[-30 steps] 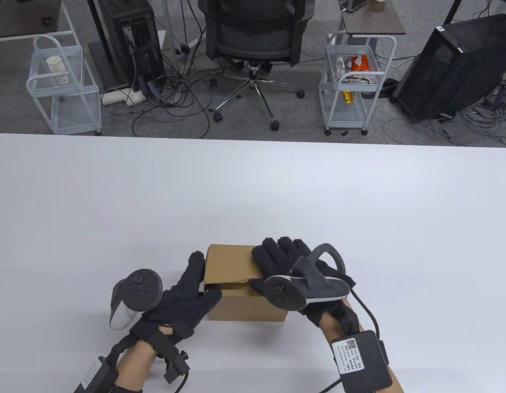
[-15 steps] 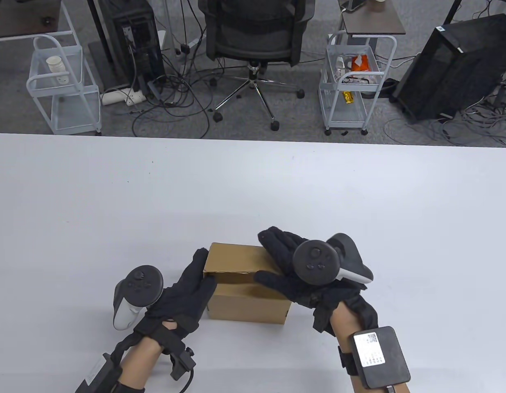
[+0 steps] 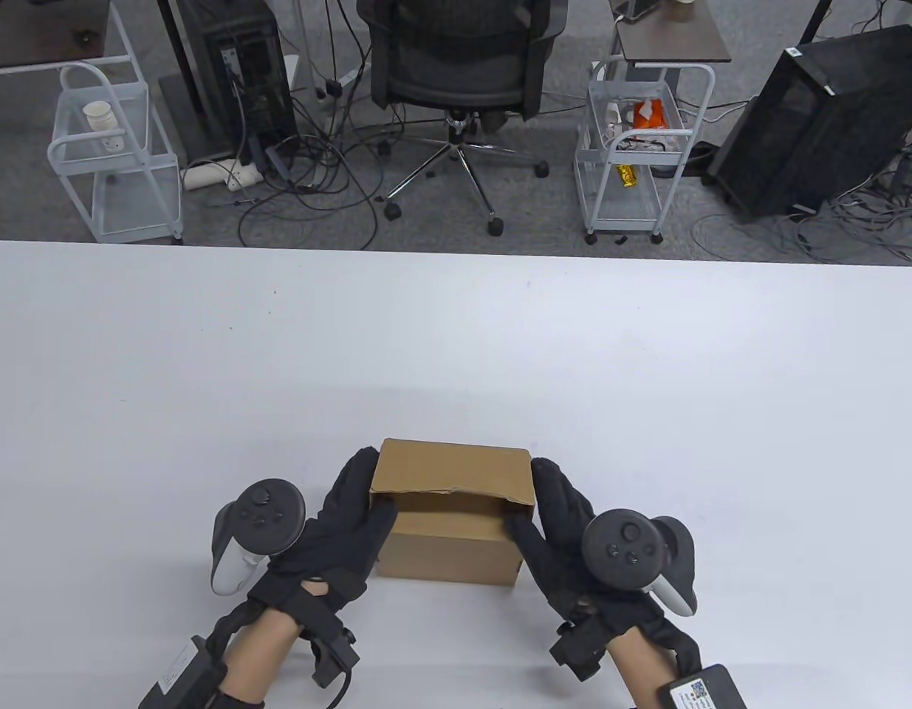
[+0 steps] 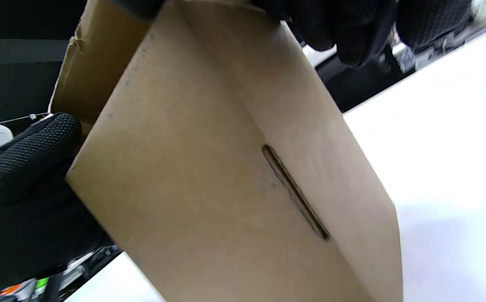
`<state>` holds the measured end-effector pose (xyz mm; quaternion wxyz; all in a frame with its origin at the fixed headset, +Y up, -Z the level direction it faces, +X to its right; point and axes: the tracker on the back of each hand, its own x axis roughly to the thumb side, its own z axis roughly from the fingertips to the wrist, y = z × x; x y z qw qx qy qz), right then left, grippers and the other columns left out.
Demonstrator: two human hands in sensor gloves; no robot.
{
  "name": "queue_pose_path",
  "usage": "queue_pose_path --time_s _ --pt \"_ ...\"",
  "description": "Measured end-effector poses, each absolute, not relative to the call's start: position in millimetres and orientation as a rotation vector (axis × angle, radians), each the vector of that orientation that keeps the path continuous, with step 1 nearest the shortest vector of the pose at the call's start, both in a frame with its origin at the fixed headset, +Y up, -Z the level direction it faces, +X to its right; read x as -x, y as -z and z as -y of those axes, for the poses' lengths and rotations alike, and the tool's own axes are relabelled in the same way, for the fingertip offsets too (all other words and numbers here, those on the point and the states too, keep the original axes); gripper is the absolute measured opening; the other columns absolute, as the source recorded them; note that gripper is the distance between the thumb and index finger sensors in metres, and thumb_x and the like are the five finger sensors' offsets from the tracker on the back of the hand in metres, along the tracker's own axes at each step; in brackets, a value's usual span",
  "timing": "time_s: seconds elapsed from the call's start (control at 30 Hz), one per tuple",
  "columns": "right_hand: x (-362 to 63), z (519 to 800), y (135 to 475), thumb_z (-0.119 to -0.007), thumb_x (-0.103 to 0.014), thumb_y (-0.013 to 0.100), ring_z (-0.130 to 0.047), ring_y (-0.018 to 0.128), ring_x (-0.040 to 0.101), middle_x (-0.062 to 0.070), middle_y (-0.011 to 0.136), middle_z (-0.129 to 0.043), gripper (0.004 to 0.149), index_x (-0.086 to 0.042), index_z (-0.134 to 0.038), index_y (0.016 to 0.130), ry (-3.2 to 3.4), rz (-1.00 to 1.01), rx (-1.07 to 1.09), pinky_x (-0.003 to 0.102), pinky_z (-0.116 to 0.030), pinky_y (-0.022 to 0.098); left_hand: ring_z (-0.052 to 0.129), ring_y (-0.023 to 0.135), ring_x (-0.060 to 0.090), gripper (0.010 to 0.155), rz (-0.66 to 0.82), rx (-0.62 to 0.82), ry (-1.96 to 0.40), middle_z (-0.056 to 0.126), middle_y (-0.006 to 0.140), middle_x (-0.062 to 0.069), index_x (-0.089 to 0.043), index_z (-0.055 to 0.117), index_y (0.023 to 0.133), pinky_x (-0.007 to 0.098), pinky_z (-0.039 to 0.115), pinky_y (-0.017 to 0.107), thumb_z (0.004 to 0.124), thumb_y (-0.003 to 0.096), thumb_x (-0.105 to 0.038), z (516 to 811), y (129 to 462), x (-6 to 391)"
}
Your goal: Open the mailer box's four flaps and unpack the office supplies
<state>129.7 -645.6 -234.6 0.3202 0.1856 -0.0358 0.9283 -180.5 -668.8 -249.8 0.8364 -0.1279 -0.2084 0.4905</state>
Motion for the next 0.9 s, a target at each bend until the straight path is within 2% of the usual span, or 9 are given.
queue_pose_path --time_s 0.13,0.23,0.37,0.47,0.67,0.77,0.9 --pt "-122 626 235 -0.049 -0.037 0.064 -0.078 0.089 0.066 0.042 0.107 -0.071 0.067 0.015 -0.054 0.106 -2.523 0.211 -0.407 0.076 -0.066 0.063 0.023 0.107 0.069 0.080 0.417 0.252 -0.988 0.017 0.120 0.036 0.002 0.020 0.115 0.071 0.047 0.073 0.048 0.0611 -0.050 655 252 180" --pt "-115 607 239 -0.050 -0.036 0.064 -0.090 0.080 0.060 0.039 0.099 -0.084 0.064 0.015 -0.064 0.101 -2.606 0.277 -0.365 0.073 -0.072 0.060 0.032 0.104 0.075 0.081 0.375 0.248 -0.953 0.026 0.119 0.039 0.006 0.029 0.115 0.072 0.050 0.072 0.047 0.0610 -0.052 638 258 181" --pt "-108 583 251 -0.052 -0.035 0.064 -0.097 0.073 0.056 0.035 0.092 -0.093 0.062 0.013 -0.073 0.097 -2.678 0.279 -0.301 0.071 -0.075 0.058 0.051 0.103 0.072 0.081 0.312 0.280 -0.874 0.041 0.117 0.041 0.008 0.041 0.113 0.070 0.060 0.070 0.046 0.0609 -0.053 613 272 181" --pt "-104 568 263 -0.053 -0.035 0.064 -0.100 0.072 0.054 0.032 0.090 -0.096 0.060 0.010 -0.076 0.096 -2.754 0.225 -0.272 0.071 -0.075 0.059 0.062 0.100 0.070 0.078 0.266 0.305 -0.843 0.051 0.114 0.041 0.009 0.049 0.111 0.068 0.066 0.068 0.047 0.0613 -0.051 599 283 181" --pt "-99 543 284 -0.057 -0.035 0.065 -0.103 0.070 0.050 0.027 0.087 -0.100 0.055 0.004 -0.081 0.094 -2.804 0.187 -0.200 0.069 -0.075 0.060 0.069 0.098 0.068 0.071 0.180 0.370 -0.744 0.059 0.111 0.041 0.009 0.057 0.108 0.068 0.070 0.066 0.048 0.0623 -0.045 567 310 177" --pt "-98 542 293 -0.058 -0.035 0.065 -0.102 0.071 0.049 0.025 0.089 -0.099 0.054 0.002 -0.081 0.095 -2.846 0.114 -0.176 0.069 -0.074 0.061 0.070 0.098 0.067 0.070 0.167 0.397 -0.690 0.060 0.112 0.040 0.008 0.058 0.108 0.067 0.070 0.066 0.048 0.0624 -0.044 563 317 175" --pt "-102 557 295 -0.059 -0.036 0.064 -0.099 0.076 0.050 0.025 0.093 -0.095 0.053 0.001 -0.077 0.098 -2.854 0.103 -0.217 0.070 -0.071 0.063 0.063 0.102 0.067 0.068 0.190 0.394 -0.645 0.054 0.115 0.039 0.006 0.053 0.111 0.069 0.066 0.069 0.049 0.0624 -0.042 575 320 174"
